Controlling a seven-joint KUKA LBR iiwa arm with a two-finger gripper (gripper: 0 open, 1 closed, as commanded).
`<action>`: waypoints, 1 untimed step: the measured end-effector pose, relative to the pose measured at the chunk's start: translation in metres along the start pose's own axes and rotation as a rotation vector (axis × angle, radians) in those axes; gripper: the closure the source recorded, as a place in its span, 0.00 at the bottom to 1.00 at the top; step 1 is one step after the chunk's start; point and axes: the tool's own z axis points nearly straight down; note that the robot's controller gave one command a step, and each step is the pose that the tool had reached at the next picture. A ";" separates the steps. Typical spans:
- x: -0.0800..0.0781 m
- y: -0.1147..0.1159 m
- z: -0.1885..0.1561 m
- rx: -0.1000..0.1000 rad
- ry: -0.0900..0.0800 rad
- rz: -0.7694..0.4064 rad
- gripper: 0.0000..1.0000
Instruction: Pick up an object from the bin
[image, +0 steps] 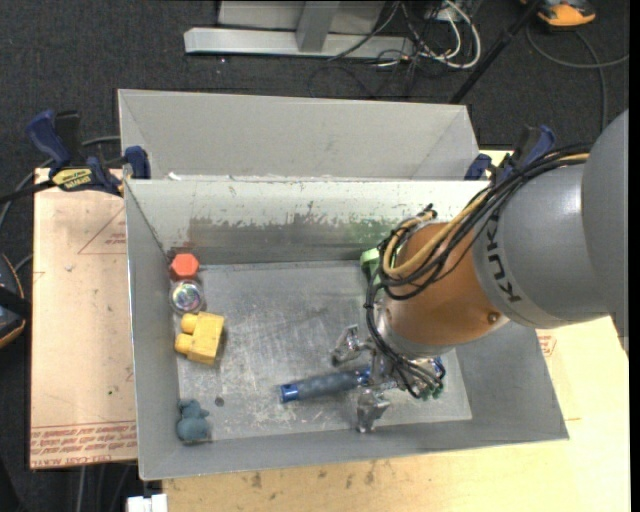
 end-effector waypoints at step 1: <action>0.000 0.000 -0.001 0.000 -0.001 0.000 1.00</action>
Offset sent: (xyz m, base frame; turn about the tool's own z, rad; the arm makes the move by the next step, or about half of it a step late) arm 0.0000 0.0000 0.0000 0.0000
